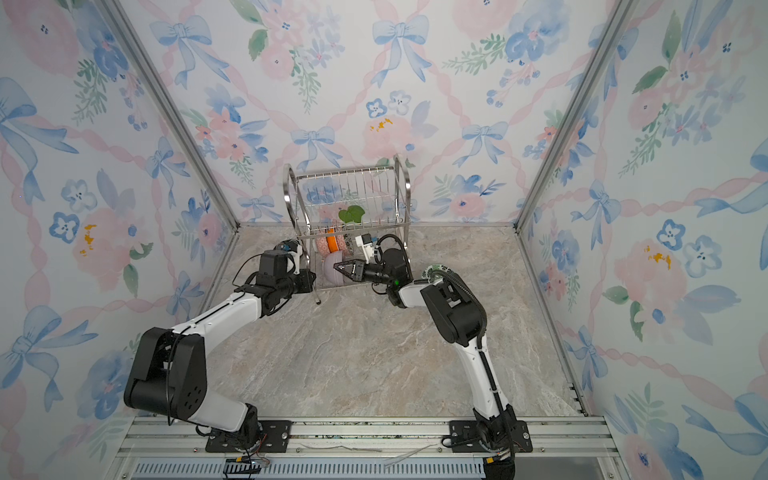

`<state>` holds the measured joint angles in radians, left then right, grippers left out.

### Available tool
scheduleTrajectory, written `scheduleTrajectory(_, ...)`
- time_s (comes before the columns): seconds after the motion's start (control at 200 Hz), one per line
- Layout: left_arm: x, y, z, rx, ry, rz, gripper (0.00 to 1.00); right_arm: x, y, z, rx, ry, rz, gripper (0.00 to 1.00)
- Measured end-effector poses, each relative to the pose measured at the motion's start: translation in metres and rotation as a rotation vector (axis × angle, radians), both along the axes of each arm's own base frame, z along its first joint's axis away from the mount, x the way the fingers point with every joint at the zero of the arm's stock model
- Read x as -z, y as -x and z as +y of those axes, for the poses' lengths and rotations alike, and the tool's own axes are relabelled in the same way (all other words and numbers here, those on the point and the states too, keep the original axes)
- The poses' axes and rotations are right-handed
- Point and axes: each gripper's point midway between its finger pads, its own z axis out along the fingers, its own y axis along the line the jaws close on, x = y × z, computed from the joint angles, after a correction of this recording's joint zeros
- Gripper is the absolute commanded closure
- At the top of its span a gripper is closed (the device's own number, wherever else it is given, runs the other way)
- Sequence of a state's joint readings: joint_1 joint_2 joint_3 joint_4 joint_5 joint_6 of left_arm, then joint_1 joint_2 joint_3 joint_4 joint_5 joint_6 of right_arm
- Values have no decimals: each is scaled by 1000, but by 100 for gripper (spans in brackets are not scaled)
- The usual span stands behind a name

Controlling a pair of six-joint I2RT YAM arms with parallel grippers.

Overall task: Load the bowls into the dish rack
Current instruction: 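Lower the lavender bowl into the rack slot beside the floral bowls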

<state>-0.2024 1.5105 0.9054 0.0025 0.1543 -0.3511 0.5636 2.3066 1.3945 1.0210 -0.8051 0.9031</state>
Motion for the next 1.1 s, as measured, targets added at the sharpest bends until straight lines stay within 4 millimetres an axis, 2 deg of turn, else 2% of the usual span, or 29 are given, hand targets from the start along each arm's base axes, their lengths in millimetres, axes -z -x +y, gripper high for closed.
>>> scheduleTrajectory(0.275, 0, 0, 0, 0, -1, 0, 100, 2, 3, -1, -10, 60, -33, 96)
scheduleTrajectory(0.69, 0, 0, 2, -8, -7, -1, 100, 2, 3, 1, -35, 96, -47, 85)
scheduleTrajectory(0.76, 0, -1, 3, -13, -11, -3, 99, 4, 4, 1, -37, 101, -43, 83)
scheduleTrajectory(0.92, 0, -1, 3, -14, -12, -3, 98, 11, 6, 2, -42, 122, -13, 73)
scheduleTrajectory(1.1, 0, -1, 3, -12, -14, -4, 98, 16, 8, 4, -40, 137, -1, 71)
